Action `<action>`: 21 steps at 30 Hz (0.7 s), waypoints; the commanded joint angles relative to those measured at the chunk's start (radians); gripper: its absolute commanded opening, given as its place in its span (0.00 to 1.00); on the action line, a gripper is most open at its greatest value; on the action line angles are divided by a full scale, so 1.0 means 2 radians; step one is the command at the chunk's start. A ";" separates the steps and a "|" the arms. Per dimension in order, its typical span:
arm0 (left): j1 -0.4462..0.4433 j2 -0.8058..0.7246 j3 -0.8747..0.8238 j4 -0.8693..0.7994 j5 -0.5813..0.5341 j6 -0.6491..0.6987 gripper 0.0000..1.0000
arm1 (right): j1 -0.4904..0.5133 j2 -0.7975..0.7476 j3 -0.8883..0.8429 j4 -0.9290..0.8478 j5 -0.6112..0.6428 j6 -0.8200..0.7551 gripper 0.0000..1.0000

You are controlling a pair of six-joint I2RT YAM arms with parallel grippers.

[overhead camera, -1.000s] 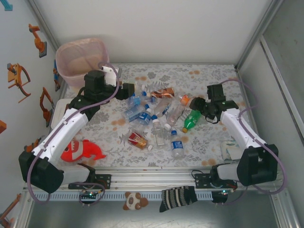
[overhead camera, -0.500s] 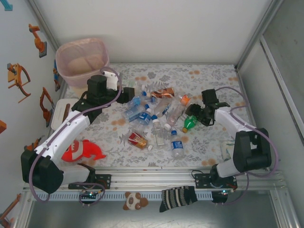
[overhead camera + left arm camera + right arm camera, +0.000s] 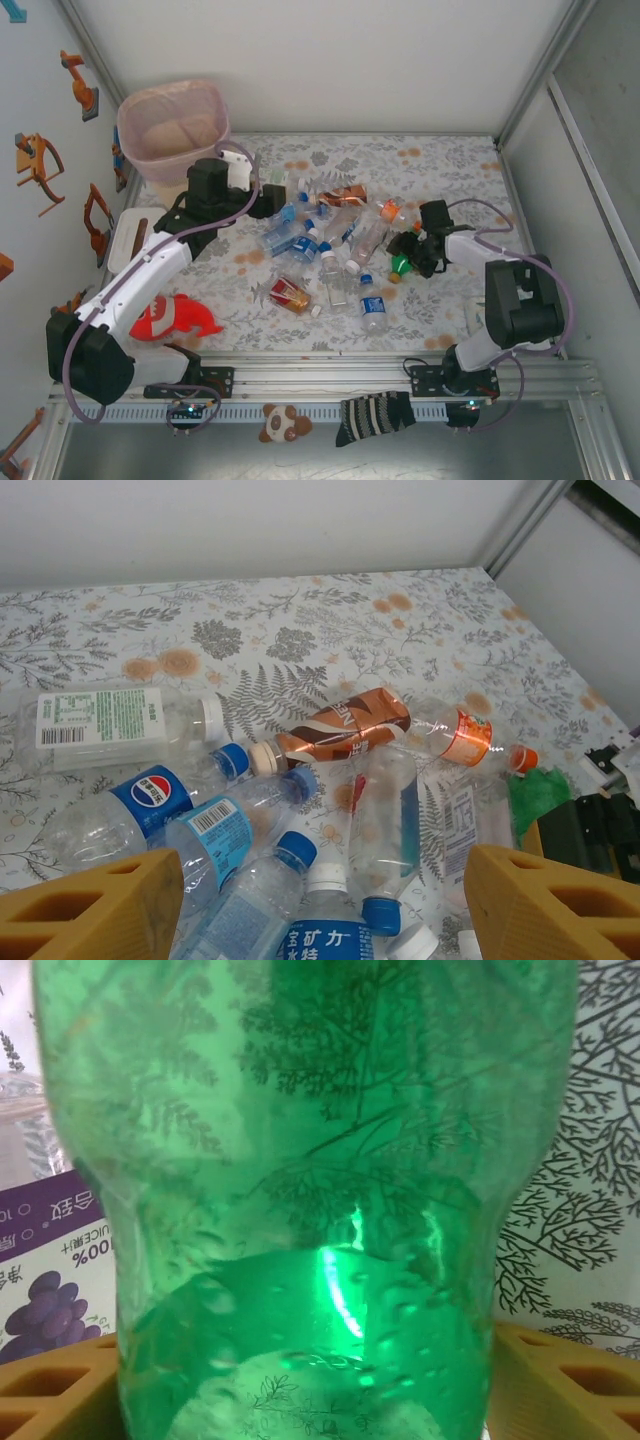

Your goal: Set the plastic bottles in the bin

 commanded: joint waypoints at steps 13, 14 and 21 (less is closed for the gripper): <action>-0.004 0.008 0.032 0.003 -0.005 -0.011 0.72 | 0.000 -0.073 -0.006 -0.023 0.039 -0.024 0.59; -0.004 0.009 0.036 0.000 -0.004 -0.012 0.72 | 0.001 -0.090 -0.006 -0.029 0.046 -0.032 0.59; -0.007 0.006 0.044 0.018 0.026 -0.020 0.72 | 0.017 -0.200 0.019 -0.030 0.035 -0.138 0.55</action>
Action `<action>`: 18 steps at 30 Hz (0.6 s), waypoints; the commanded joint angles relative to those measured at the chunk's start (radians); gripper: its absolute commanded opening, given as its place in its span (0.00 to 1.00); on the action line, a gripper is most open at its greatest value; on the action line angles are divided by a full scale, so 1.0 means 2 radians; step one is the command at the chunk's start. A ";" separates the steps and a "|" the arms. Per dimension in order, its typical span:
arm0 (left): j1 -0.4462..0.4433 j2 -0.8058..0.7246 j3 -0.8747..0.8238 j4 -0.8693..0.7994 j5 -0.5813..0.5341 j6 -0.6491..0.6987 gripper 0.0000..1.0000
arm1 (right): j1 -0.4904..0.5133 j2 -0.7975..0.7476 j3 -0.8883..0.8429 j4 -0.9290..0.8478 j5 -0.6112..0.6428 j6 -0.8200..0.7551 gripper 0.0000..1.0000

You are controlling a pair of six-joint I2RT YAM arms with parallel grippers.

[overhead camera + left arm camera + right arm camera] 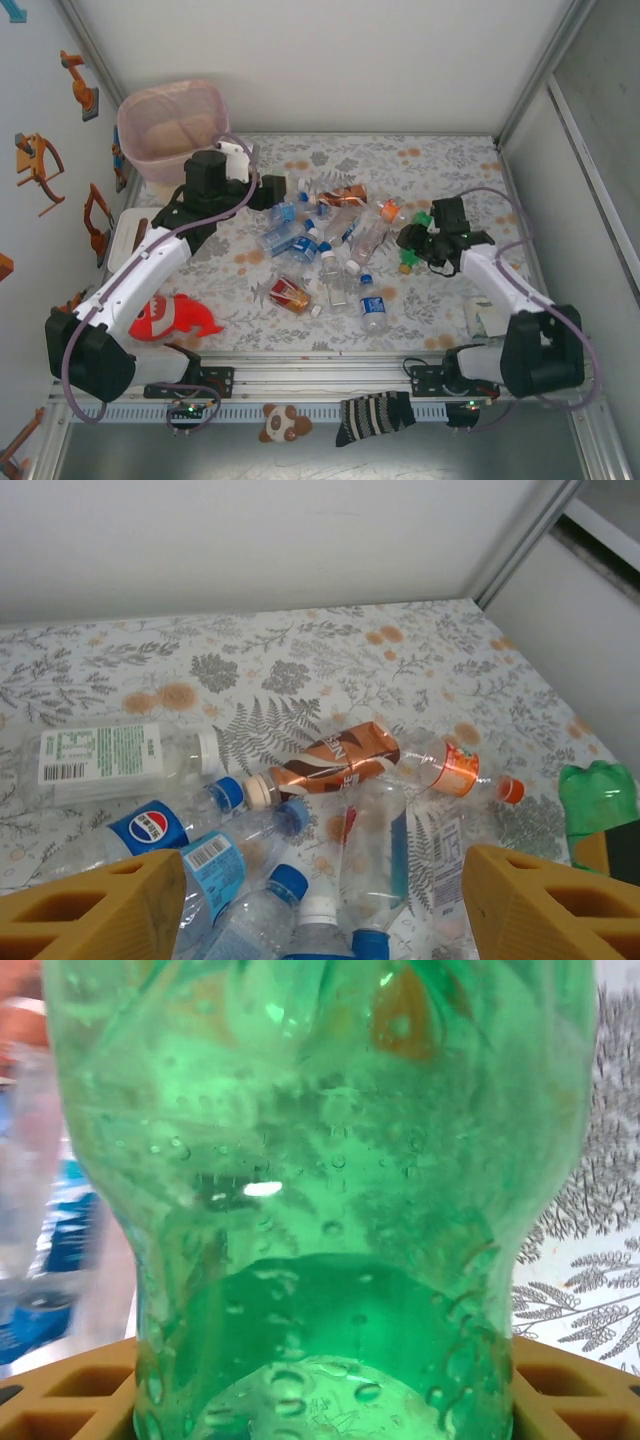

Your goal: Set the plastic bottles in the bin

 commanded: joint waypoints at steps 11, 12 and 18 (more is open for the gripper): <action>-0.016 -0.004 0.017 0.107 0.179 -0.003 0.72 | 0.028 -0.128 0.016 0.171 -0.185 -0.160 0.49; -0.018 -0.003 0.018 0.117 0.191 -0.003 0.72 | 0.031 -0.133 0.013 0.186 -0.192 -0.165 0.49; -0.041 0.000 0.026 0.167 0.260 -0.001 0.72 | 0.054 -0.140 0.025 0.242 -0.257 -0.202 0.49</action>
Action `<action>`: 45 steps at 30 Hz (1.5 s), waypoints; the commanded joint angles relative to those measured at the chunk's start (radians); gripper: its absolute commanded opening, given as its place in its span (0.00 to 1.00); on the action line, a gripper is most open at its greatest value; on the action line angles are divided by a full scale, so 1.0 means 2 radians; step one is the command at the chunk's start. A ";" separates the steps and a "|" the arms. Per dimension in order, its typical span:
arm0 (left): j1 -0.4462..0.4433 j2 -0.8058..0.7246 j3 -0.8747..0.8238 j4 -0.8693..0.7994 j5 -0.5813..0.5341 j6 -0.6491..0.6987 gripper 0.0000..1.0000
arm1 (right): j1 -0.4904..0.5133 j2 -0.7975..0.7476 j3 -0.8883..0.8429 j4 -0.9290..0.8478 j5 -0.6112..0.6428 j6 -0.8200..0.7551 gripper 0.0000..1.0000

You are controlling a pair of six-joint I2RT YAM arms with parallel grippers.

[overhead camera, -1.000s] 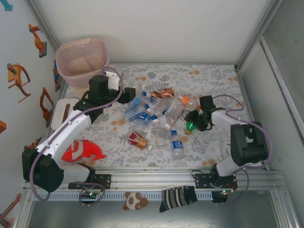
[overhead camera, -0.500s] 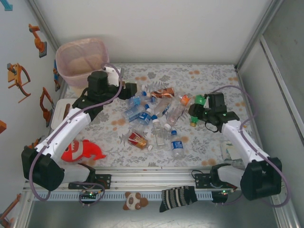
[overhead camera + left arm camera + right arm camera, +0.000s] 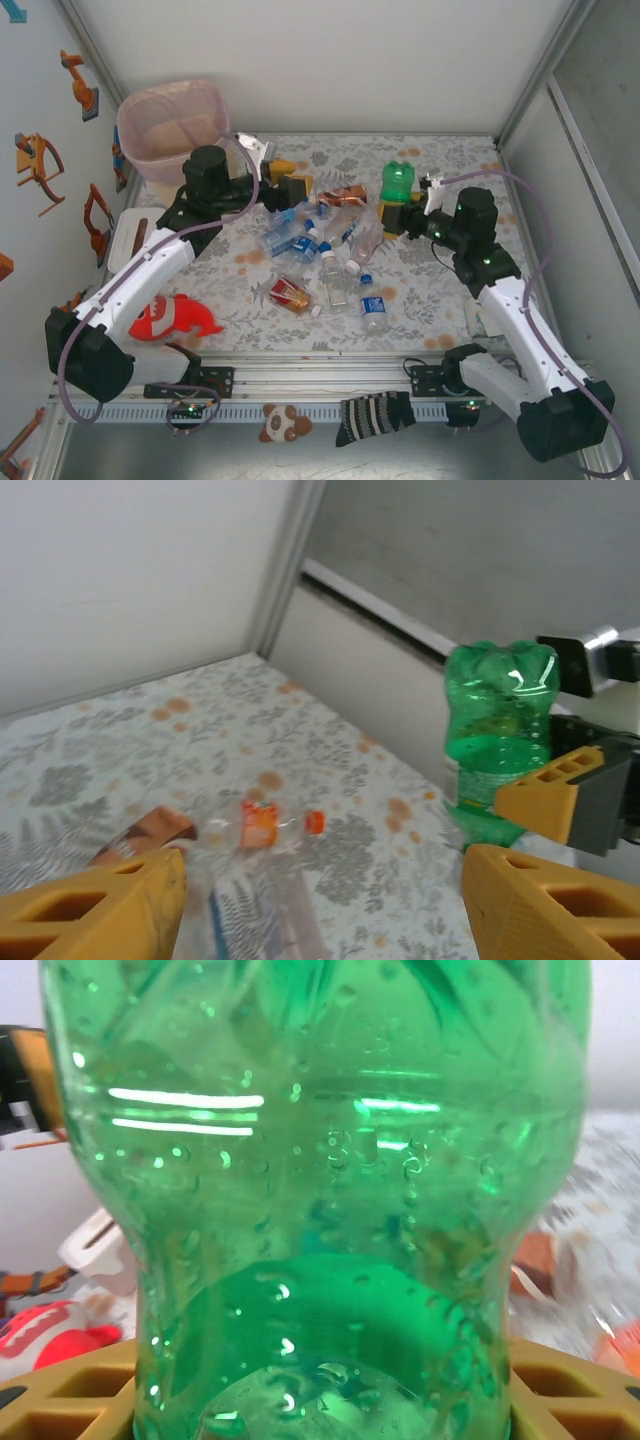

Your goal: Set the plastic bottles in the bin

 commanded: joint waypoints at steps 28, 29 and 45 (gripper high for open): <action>-0.117 0.063 0.109 0.048 0.152 0.026 0.80 | 0.133 0.018 0.078 0.087 -0.052 -0.105 0.47; -0.119 0.066 0.111 0.047 0.152 0.026 0.80 | 0.133 0.018 0.078 0.087 -0.050 -0.105 0.47; -0.120 0.067 0.113 0.042 0.153 0.033 0.53 | 0.135 0.007 0.075 0.076 -0.030 -0.110 0.48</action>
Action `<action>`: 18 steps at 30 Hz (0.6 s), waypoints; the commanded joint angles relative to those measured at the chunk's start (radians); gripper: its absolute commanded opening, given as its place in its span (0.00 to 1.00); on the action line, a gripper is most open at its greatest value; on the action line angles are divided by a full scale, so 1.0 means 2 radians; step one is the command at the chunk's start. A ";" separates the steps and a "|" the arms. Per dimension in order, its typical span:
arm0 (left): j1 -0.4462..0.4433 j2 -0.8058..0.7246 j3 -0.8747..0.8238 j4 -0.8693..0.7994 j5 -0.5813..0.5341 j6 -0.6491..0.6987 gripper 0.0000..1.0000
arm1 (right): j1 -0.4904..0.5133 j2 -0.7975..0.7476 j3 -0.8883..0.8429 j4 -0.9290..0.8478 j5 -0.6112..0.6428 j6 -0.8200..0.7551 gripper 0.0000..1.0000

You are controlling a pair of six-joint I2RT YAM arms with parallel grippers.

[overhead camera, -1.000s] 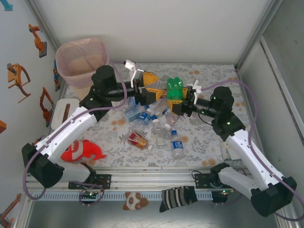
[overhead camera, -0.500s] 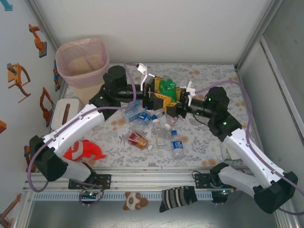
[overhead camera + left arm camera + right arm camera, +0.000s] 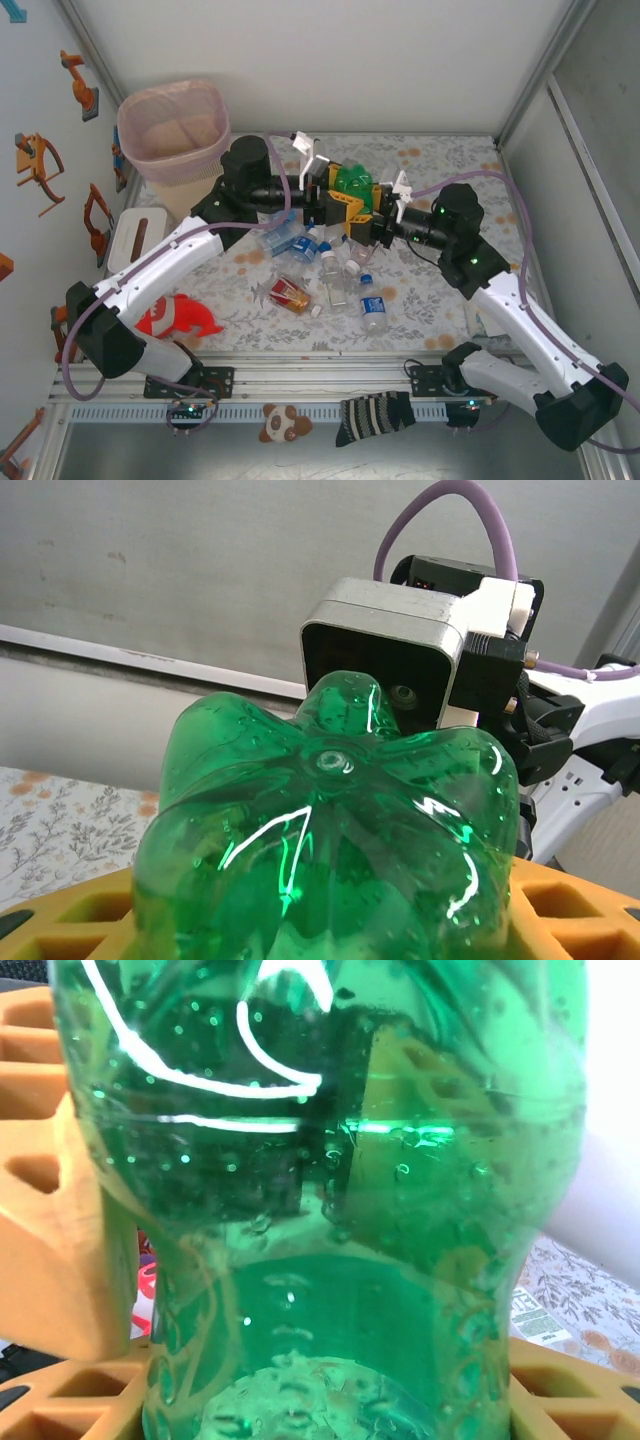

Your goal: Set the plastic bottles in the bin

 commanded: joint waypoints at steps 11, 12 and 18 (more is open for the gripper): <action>0.005 -0.019 0.013 -0.041 -0.038 0.027 0.51 | 0.003 -0.035 0.005 -0.009 0.062 -0.018 0.86; 0.008 -0.022 0.014 -0.050 -0.046 0.032 0.51 | 0.002 -0.040 0.001 -0.010 0.068 -0.019 0.87; 0.032 -0.037 0.022 -0.092 -0.100 0.044 0.51 | 0.003 -0.062 -0.005 -0.034 0.094 -0.027 0.88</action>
